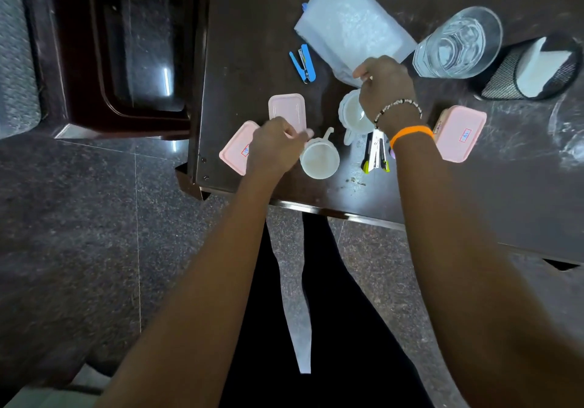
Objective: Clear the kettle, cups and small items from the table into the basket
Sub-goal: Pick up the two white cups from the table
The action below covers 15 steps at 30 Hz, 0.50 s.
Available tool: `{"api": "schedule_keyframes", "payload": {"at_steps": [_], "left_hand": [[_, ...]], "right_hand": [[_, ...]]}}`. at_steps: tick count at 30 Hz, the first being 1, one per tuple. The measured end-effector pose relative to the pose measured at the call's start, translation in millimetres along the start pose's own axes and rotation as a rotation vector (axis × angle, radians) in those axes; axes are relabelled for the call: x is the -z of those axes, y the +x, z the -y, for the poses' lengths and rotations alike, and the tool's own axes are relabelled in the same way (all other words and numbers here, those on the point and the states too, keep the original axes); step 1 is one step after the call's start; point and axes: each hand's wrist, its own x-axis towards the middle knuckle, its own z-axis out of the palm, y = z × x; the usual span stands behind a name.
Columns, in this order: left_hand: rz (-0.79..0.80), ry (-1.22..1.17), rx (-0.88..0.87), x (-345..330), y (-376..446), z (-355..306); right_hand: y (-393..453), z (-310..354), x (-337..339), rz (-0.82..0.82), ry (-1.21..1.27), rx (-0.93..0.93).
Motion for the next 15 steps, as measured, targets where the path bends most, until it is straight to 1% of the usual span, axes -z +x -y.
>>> {"api": "schedule_keyframes", "payload": {"at_steps": [2,4,8,11,13,15], "left_hand": [[0.109,0.109,0.003,-9,-8,5],[0.147,0.173,-0.006,-19,-16,10],[0.169,0.158,-0.021,-31,-18,14],[0.148,0.128,-0.039,-31,-15,14],[0.126,0.147,-0.073,-31,-15,14],[0.113,0.167,-0.105,-31,-15,14]], "right_hand": [[-13,-8,-5,-0.051,0.017,-0.014],[-24,-16,-12,-0.089,0.024,-0.043],[-31,-25,-22,-0.140,0.052,-0.067],[-26,-27,-22,-0.177,0.121,-0.101],[-21,-29,-22,-0.158,0.092,-0.097],[-17,-30,-23,-0.106,0.036,-0.079]]}}
